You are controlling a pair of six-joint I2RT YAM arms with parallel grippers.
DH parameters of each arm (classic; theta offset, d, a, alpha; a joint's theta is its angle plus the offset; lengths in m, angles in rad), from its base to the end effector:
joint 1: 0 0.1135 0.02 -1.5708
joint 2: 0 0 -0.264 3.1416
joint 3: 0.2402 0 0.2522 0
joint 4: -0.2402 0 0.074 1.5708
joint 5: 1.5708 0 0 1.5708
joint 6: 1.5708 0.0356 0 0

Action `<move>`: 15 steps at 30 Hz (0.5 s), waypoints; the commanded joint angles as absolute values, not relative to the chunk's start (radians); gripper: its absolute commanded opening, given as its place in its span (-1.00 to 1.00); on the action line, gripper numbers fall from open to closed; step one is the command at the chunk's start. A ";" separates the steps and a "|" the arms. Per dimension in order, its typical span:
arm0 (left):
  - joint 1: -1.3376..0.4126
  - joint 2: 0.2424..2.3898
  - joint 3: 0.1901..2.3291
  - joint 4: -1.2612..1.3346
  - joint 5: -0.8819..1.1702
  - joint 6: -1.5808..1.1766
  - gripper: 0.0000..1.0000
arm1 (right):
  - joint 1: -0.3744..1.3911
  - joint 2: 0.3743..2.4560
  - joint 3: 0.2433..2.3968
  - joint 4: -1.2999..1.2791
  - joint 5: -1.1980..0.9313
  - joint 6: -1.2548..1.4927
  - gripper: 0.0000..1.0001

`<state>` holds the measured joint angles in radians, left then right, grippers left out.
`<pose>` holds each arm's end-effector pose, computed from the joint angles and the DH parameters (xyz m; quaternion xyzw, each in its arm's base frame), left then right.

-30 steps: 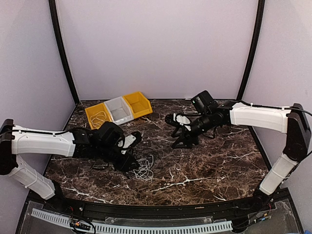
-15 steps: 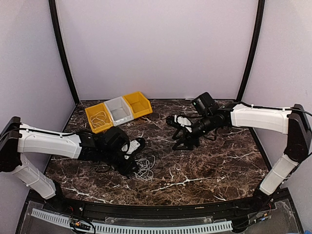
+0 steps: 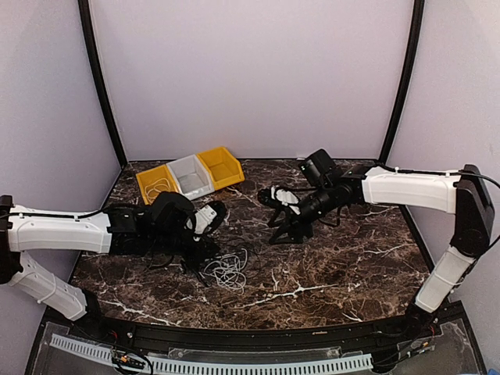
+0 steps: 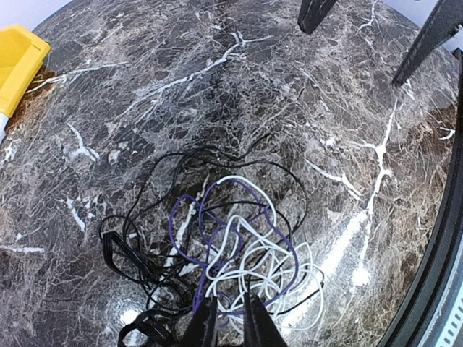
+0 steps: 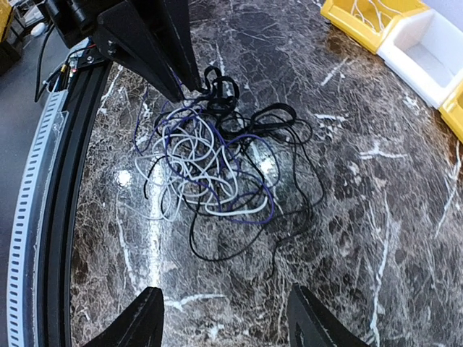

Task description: Untangle the cables

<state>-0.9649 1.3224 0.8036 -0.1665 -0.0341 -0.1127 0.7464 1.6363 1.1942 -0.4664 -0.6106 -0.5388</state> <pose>0.1618 -0.2314 0.2307 0.3668 0.8257 -0.2066 0.3756 0.2415 0.2511 0.2450 -0.6187 0.6635 0.3148 0.2790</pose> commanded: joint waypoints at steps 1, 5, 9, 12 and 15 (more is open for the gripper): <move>-0.968 1.312 0.790 -0.128 -0.080 -0.110 -0.71 | 0.820 1.720 1.285 -0.440 -0.632 -0.541 0.19; -0.968 1.297 0.777 -0.117 -0.134 -0.166 -0.52 | 0.891 1.810 1.343 -0.439 -0.622 -0.555 0.18; -0.959 1.249 0.764 -0.157 -0.240 -0.264 0.17 | 0.949 1.878 1.391 -0.427 -0.601 -0.562 0.17; -0.932 1.201 0.747 -0.191 -0.282 -0.336 0.47 | 0.973 1.924 1.427 -0.428 -0.592 -0.568 0.16; -0.900 1.161 0.721 -0.186 -0.276 -0.401 0.54 | 0.976 1.960 1.463 -0.430 -0.593 -0.564 0.12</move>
<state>-0.9371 1.2308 0.7555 -0.1661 -0.2226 -0.2821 0.9710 1.9270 1.3987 -0.4492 -0.6010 -0.5560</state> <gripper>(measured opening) 0.754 0.573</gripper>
